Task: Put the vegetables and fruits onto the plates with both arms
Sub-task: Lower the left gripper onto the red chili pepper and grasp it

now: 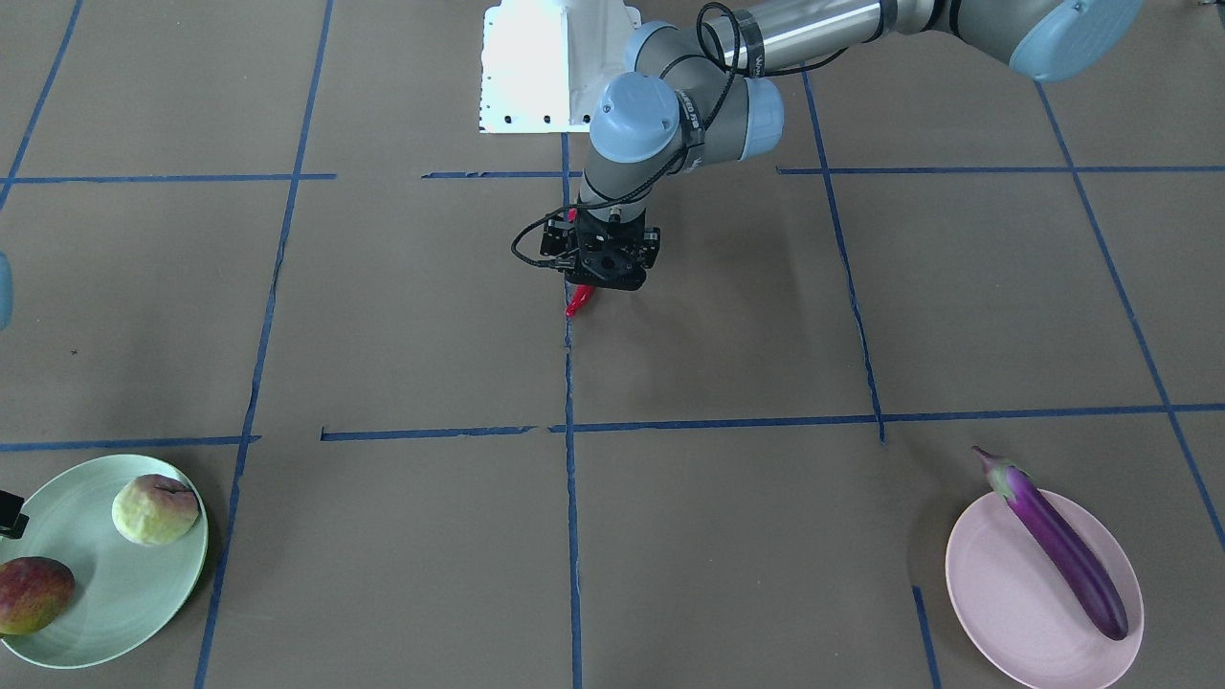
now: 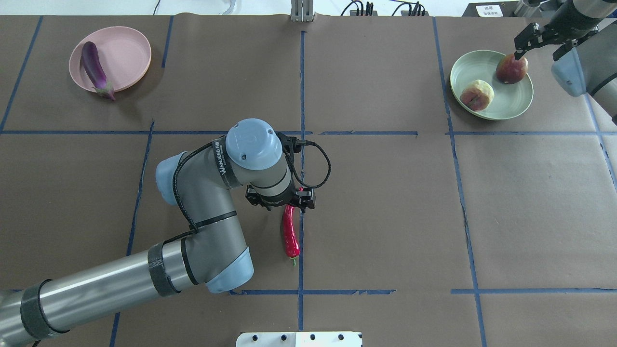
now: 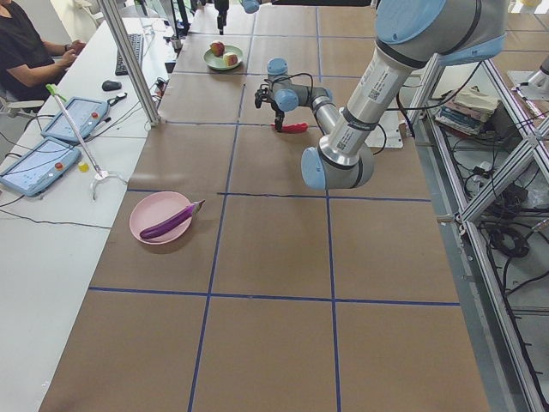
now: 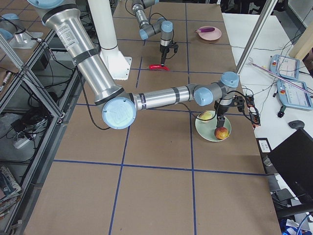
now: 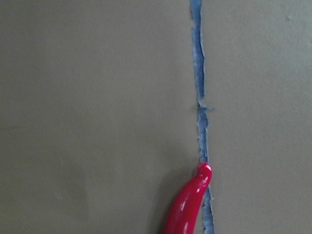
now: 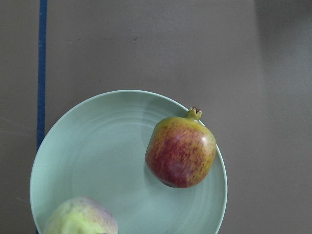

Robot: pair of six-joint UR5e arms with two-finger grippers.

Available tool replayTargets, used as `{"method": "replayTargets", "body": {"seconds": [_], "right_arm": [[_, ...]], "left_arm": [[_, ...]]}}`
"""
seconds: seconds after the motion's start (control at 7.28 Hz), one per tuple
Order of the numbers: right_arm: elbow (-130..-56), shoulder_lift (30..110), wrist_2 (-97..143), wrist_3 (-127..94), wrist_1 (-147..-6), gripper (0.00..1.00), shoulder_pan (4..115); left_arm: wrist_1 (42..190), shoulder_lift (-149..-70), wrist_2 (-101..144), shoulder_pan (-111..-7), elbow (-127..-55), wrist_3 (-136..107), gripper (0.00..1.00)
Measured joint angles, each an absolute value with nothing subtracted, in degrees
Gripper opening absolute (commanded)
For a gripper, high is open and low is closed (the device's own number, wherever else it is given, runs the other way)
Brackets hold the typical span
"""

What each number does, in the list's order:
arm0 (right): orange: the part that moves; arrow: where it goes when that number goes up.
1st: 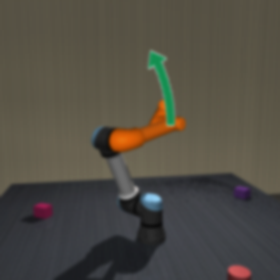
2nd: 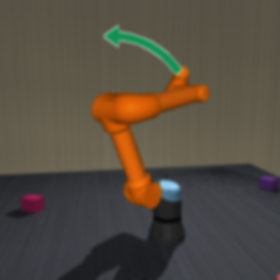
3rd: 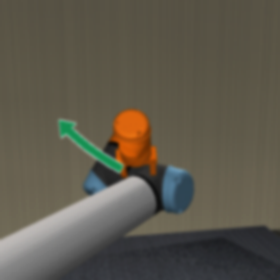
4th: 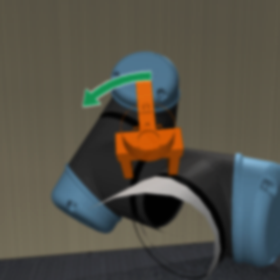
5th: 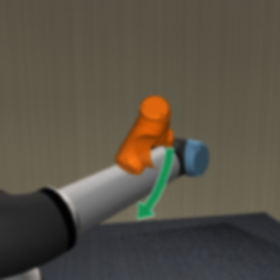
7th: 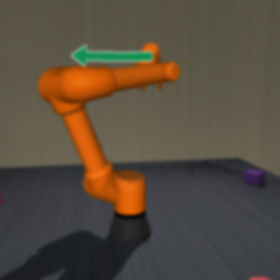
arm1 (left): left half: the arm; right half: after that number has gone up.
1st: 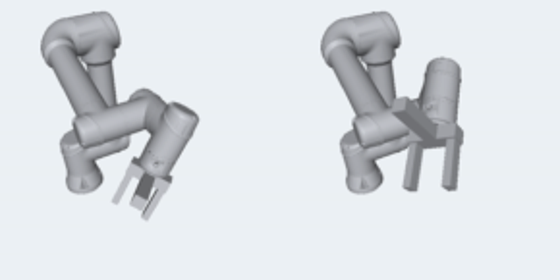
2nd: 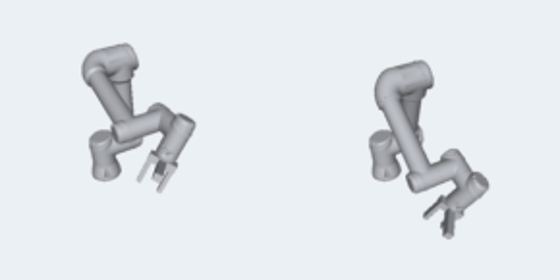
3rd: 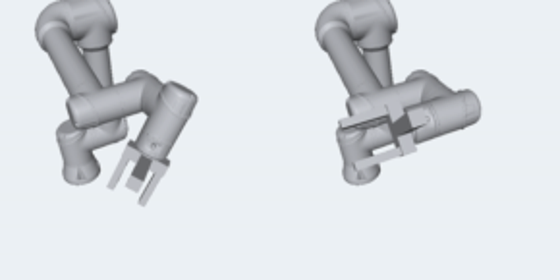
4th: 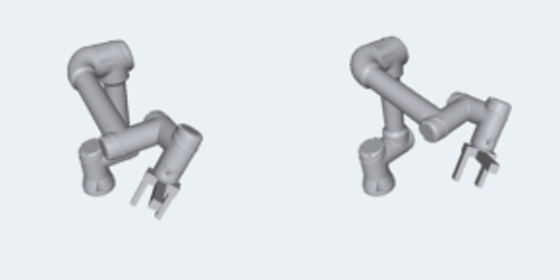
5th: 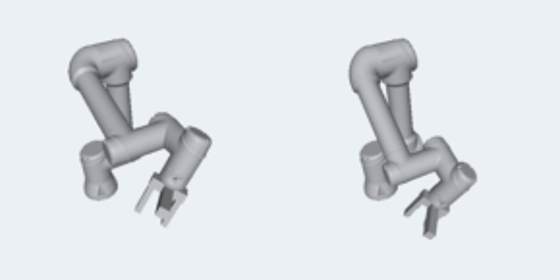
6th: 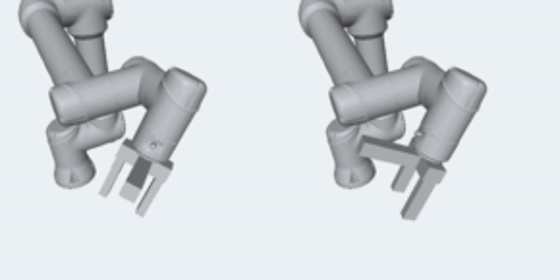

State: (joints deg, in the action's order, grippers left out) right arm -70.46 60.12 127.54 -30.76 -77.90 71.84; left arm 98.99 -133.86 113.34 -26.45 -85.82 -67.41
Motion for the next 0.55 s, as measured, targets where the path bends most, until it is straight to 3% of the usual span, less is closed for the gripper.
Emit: {"method": "replayTargets", "body": {"seconds": [0.41, 0.55], "right_arm": [[-70.48, 60.15, 127.89, -30.68, -77.95, 1.0, 71.89], [-70.49, 60.15, 127.93, -30.69, -77.95, 1.0, 71.89]], "left_arm": [[98.18, -133.74, 113.3, -24.97, -85.99, -67.49, 0.53], [98.12, -133.71, 113.29, -24.84, -86.0, -67.5, 0.35]]}}
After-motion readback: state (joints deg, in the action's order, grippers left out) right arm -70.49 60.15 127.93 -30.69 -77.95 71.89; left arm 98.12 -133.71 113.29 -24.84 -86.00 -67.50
